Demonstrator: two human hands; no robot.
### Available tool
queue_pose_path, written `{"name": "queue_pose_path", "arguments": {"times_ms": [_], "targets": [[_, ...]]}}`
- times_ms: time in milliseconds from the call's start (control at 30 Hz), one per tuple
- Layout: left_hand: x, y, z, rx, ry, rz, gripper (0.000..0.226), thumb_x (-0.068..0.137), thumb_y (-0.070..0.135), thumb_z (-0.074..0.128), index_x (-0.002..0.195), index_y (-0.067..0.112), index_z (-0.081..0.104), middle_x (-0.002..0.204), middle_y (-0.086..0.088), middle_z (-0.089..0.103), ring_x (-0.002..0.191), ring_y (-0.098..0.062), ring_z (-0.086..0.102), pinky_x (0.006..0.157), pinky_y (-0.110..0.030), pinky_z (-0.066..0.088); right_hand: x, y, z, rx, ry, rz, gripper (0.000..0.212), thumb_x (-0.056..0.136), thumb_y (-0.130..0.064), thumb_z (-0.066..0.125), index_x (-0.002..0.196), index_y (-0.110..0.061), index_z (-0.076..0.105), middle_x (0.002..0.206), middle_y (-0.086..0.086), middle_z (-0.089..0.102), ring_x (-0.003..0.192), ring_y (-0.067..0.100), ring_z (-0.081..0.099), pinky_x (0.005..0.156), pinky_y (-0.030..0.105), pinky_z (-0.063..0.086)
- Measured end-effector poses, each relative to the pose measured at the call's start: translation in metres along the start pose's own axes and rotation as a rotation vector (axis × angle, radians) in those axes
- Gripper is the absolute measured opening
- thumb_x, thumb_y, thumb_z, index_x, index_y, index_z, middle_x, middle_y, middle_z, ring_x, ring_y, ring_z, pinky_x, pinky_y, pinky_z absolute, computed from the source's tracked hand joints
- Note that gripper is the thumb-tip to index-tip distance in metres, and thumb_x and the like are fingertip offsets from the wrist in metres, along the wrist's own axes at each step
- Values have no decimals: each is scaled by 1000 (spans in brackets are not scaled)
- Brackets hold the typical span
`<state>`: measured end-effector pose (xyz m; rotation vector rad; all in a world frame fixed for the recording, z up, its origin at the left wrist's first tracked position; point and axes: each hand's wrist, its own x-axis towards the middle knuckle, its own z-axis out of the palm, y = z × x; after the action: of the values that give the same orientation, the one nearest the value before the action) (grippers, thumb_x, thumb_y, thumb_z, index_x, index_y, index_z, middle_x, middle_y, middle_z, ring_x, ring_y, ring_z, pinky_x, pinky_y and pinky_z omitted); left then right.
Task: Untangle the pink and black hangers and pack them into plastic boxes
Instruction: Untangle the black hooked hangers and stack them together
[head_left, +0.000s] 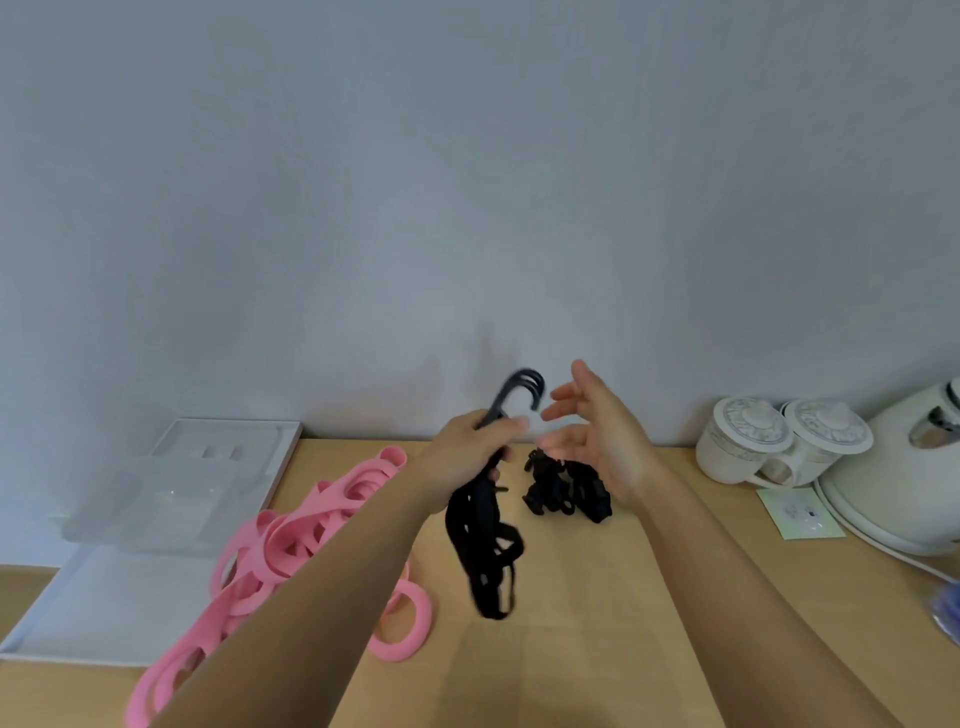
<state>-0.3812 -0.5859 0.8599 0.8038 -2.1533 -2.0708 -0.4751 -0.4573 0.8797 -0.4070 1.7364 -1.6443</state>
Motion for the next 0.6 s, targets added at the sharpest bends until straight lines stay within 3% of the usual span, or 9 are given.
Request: {"name": "queue_pose_path", "arguments": {"times_ms": [67,133,233,333,500,600], "targets": [[2,4,1,-239,79,-58,25,87,39,62,85,15,57,73,-2,57,52,-13,48,56,-29,46,-5,9,9,-101,-39,-48,40,91,-52,45,113,-19,51,114,2,60,99,14,61,95,39,48],[5,11,4,-335,139,-50,26,88,41,60,84,15,56,74,-3,57,54,-14,51,56,-29,47,-11,22,23,-181,-152,-25,53,83,-53,58,125,-24,44,118,-2,59,110,11,57,101,36,43],[9,18,10,-490,218,11,28,90,40,58,84,14,52,73,-2,57,51,-14,52,53,-28,47,-13,36,43,-167,-248,42,65,70,-45,74,126,-24,46,116,-5,62,108,10,60,97,31,46],[17,23,4,-614,319,5,28,90,40,58,84,14,48,69,-1,53,53,-14,52,53,-27,45,-17,37,51,-134,-261,90,55,74,-37,75,121,-22,51,107,-2,66,95,17,66,82,30,53],[32,25,-22,-866,430,-89,31,90,43,57,80,14,49,76,-1,57,72,-16,62,73,-31,50,-16,33,53,-175,-157,23,28,89,-31,60,115,-22,53,88,3,67,76,15,63,80,32,51],[36,24,-27,-950,453,-86,33,91,40,57,77,12,48,76,-3,56,73,-18,60,91,-38,51,-6,22,52,-278,-50,-64,21,94,-31,53,112,-21,56,84,-4,58,72,10,54,67,22,44]]}}
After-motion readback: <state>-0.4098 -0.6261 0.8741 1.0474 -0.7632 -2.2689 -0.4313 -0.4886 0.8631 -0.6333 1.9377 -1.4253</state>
